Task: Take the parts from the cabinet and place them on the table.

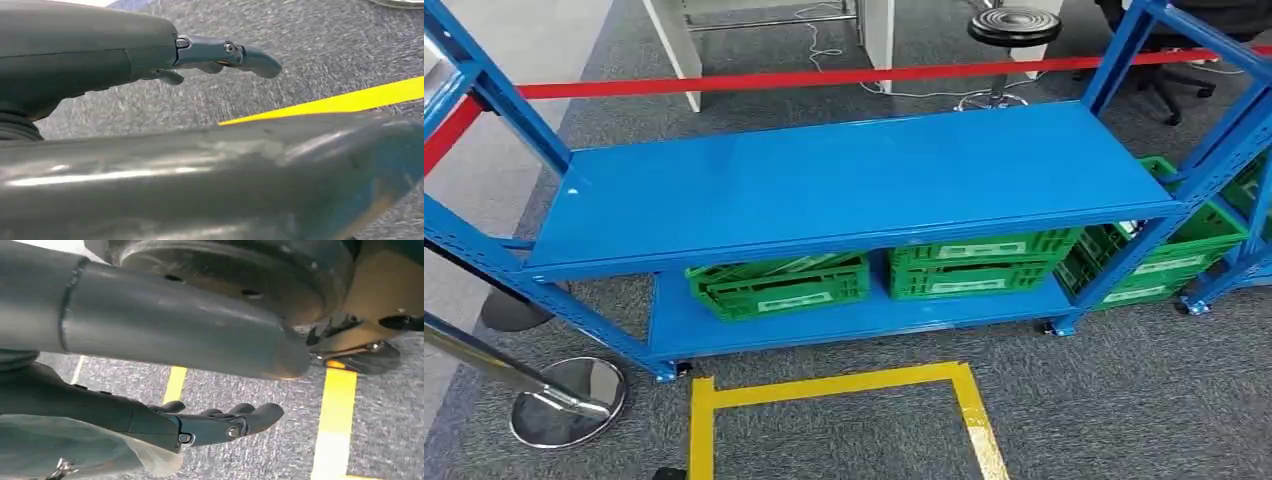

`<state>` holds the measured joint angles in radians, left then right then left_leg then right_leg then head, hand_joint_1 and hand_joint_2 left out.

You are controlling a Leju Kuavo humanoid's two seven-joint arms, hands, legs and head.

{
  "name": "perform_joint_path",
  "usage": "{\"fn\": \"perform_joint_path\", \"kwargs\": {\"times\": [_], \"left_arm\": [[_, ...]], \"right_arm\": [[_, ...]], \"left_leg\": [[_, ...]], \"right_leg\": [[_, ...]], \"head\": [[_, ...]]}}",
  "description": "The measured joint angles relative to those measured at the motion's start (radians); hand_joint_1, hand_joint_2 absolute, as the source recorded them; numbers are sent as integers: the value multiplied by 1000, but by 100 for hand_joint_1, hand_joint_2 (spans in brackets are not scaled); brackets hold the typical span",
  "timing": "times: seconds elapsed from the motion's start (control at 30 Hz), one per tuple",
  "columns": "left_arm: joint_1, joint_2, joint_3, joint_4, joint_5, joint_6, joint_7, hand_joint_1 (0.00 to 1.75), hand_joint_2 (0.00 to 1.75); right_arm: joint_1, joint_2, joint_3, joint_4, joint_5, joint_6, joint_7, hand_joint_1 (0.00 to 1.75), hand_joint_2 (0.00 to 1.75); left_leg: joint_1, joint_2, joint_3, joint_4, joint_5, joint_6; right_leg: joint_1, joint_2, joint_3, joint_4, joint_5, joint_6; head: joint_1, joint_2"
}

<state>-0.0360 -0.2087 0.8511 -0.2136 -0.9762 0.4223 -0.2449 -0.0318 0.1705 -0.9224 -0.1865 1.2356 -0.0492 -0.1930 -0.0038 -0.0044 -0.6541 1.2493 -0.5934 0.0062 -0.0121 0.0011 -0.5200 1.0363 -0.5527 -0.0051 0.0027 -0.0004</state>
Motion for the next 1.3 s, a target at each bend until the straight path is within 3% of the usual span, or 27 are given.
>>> {"fn": "perform_joint_path", "kwargs": {"times": [0.07, 0.13, 0.2, 0.27, 0.3, 0.33, 0.4, 0.43, 0.47, 0.5, 0.57, 0.63, 0.7, 0.77, 0.8, 0.83, 0.9, 0.93, 0.97, 1.0, 1.07, 1.13, 1.17, 1.23, 1.27, 1.3], "left_arm": [[0, 0, 0, 0, 0, -1, 0, 0, 0], [-2, 3, 0, 0, -1, -1, 0, 0, 0], [2, 4, 0, 0, 0, -1, 0, 0, 0], [1, 3, 1, 0, -1, -1, 0, 0, 0], [-3, 3, 1, 0, 0, -1, 0, 0, 0], [-6, 3, 1, 0, 0, -1, 0, 0, 0], [-6, 1, 1, 0, 0, -1, 0, 0, 0], [-4, 0, 1, 0, 0, -1, 0, 0, 0], [-1, -1, 1, 0, 0, -1, 0, 0, 0], [1, -2, 2, 0, 0, -1, 1, 0, 0], [1, -2, 2, 0, 0, -1, 1, 0, 0], [-4, -2, 2, 0, 0, -1, 1, 0, 0], [-5, -3, 2, 0, 0, -2, 1, 0, 0], [-7, -2, 2, 0, 0, -2, 1, 0, 0], [-6, -2, 2, 0, 0, -1, 0, 0, 0], [-6, -2, 2, 0, 0, -1, 0, 0, 0], [-6, -2, 2, 0, -1, -1, 0, 0, 0], [-4, -2, 2, 0, 0, -1, 0, 0, 0], [-2, -2, 2, 0, 0, -1, 1, 0, 0], [1, -2, 2, 0, 0, -1, 2, 0, 0], [1, -2, 2, 0, 0, -1, 2, 0, 0], [2, -3, 2, 2, 0, -1, 2, 0, 0], [-1, -3, 2, 2, -1, -1, 2, 0, 0], [1, -2, 2, 2, 0, 0, 2, 0, 0], [2, -2, 2, 2, 0, 0, 2, 0, 0], [1, -2, 2, 2, -1, 0, 2, 0, 0]], "right_arm": [[-1, 0, 0, 0, 0, 0, 0, 0, 0], [-2, 2, 0, 0, 0, 0, 0, 0, 0], [-3, 4, 0, 0, 0, 0, 0, 0, 0], [-9, 4, 0, 0, 0, 1, 0, 0, 0], [-11, 4, 0, 0, 0, 1, 0, 0, 0], [-11, 4, 0, 0, 0, 1, 0, 0, 0], [-10, 3, 0, 0, 0, 2, 0, 0, 0], [-8, 3, 0, 0, 0, 2, 0, 0, 0], [-6, 3, 0, 0, 0, 2, 0, 0, 0], [-3, 3, 0, 0, 0, 2, 0, 0, 0], [-2, 1, 0, 0, 0, 1, 0, 0, 0], [-3, 0, 0, 0, 0, 2, 1, 0, 0], [-3, 0, 0, 0, 0, 2, 1, 0, 0], [0, 1, -1, 0, 0, 2, 2, 0, 0], [0, 1, -1, 0, 0, 3, 2, 0, 0], [-2, 1, 0, 0, 0, 4, 2, 0, 0], [-4, 1, 0, 0, 0, 7, 2, 0, 0], [-3, 1, 0, 0, 0, 9, 3, 0, 0], [-1, 1, 0, 0, 0, 9, 3, 0, 0], [0, 1, -1, 0, 0, 9, 4, 0, 0], [0, 1, -1, 0, 0, 9, 4, 0, 0], [-2, 1, -1, 0, 0, 10, 3, 0, 0], [-3, 0, -1, 0, 0, 11, 3, 0, 0], [-6, 1, -1, 0, 0, 12, 4, 0, 0], [-10, 1, -1, 0, 0, 13, 4, 0, 0], [-11, 1, -1, 0, 0, 13, 4, 0, 0]], "left_leg": [[-9, 1, 46, -167, 127, 29], [-24, 2, 54, -180, 48, 42], [-28, -1, 72, -198, 89, 51], [-16, 3, 100, -224, 106, 47], [-15, 2, 107, -231, 103, 54], [-14, 2, 109, -232, 100, 57], [-15, 2, 115, -231, 88, 60], [-15, 1, 122, -231, 81, 59], [-15, 0, 134, -231, 72, 59], [-14, -2, 147, -231, 62, 58], [-14, -4, 180, -231, 38, 52], [-19, -5, 183, -227, 19, 40], [-16, -2, 187, -239, 19, 33], [-18, -3, 196, -238, 3, 23], [-17, -1, 185, -207, -8, 13], [-11, -1, 150, -144, -34, 6], [-2, -1, 49, 24, -86, -4], [3, -1, 10, 74, -86, -8], [7, -1, -5, 74, -59, -11], [11, 0, -2, 35, -10, -12], [16, 1, 41, -132, 124, -11], [6, 2, 62, -169, 120, -6], [6, 2, 74, -190, 95, 3], [0, -2, 74, -189, 91, 14], [7, -3, 88, -206, 93, 23], [7, -1, 98, -214, 93, 27]], "right_leg": [[5, -2, 15, -4, -14, 1], [2, -2, 27, -8, -25, 14], [0, -5, 34, -17, -33, 24], [0, -1, 52, -10, -46, 32], [2, -1, 31, 29, -66, 34], [2, -2, -11, 98, -97, 38], [1, -1, -118, 252, -146, 44], [1, -1, -156, 293, -141, 46], [1, -2, -171, 283, -101, 48], [1, -2, -161, 225, -39, 47], [1, -2, -107, 49, 87, 41], [6, -2, -70, 14, 62, 31], [10, -1, -71, 15, 52, 15], [-2, -2, -57, -2, 50, 8], [-1, -3, -46, -8, 46, 2], [-2, -5, -38, -13, 43, -2], [-2, -6, -25, -14, 31, -4], [-2, -5, -17, -14, 24, -4], [-2, -4, -7, -14, 16, -3], [-3, -2, 6, -14, 8, -2], [-4, 0, 34, -14, -13, 8], [0, 1, 35, -14, -29, 22], [-1, -3, 32, -14, -30, 26], [-6, -6, 40, -26, -32, 35], [-8, -4, 48, -25, -41, 42], [-8, -4, 38, -1, -49, 44]], "head": [[2, 0], [3, 0], [0, 0], [-2, 0], [2, 0], [3, 0], [2, 0], [4, 0], [3, 0], [4, 0], [4, 0], [0, 0], [-2, 0], [-1, 0], [-8, 0], [-13, 0], [-13, 0], [-13, 0], [-12, 0], [-13, 0], [-13, 0], [-12, 0], [-12, 0], [-13, 0], [-10, 0], [-10, 0]]}}
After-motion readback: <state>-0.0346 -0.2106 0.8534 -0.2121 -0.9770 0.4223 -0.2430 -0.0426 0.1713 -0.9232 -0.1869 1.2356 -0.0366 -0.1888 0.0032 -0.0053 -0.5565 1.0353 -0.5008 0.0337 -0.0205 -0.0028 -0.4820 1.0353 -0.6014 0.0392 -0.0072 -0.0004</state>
